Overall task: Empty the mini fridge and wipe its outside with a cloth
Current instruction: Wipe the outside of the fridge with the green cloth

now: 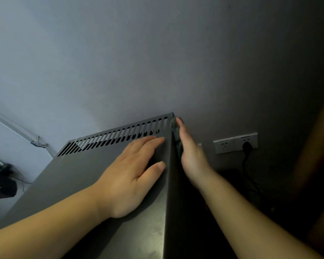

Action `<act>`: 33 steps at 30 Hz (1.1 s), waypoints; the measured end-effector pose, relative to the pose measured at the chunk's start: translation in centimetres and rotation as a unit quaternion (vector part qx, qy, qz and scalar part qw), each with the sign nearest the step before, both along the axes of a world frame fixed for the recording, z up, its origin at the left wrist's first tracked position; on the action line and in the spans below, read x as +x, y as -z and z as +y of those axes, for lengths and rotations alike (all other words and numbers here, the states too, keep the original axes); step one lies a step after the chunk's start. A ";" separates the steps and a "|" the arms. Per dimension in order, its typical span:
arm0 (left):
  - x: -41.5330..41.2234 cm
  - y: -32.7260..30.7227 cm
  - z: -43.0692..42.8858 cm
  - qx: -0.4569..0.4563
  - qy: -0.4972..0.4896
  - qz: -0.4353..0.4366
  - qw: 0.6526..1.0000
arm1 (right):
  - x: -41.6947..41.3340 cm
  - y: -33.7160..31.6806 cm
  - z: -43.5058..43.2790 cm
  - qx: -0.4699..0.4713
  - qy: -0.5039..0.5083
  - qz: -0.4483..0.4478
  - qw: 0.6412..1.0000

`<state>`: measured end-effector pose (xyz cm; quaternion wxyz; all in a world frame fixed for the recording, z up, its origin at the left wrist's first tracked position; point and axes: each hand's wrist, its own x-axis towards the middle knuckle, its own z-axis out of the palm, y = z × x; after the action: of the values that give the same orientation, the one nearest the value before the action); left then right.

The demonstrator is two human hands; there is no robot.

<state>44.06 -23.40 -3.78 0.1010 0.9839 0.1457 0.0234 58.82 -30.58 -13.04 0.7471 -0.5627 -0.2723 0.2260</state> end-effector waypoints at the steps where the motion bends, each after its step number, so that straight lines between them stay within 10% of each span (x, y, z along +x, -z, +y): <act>1: 0.0 0.0 0.0 -0.003 0.000 0.001 1.000 | 1.4 -0.8 1.0 -0.011 0.004 0.011 1.000; 33: 0.2 -0.4 -0.5 -0.004 -0.001 0.052 0.999 | 0.3 6.0 0.5 -0.019 -0.024 0.247 0.969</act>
<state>44.26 -23.89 -3.38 0.0973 0.9832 0.1522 -0.0279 59.07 -30.12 -19.00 0.7746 -0.4968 -0.0886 0.3812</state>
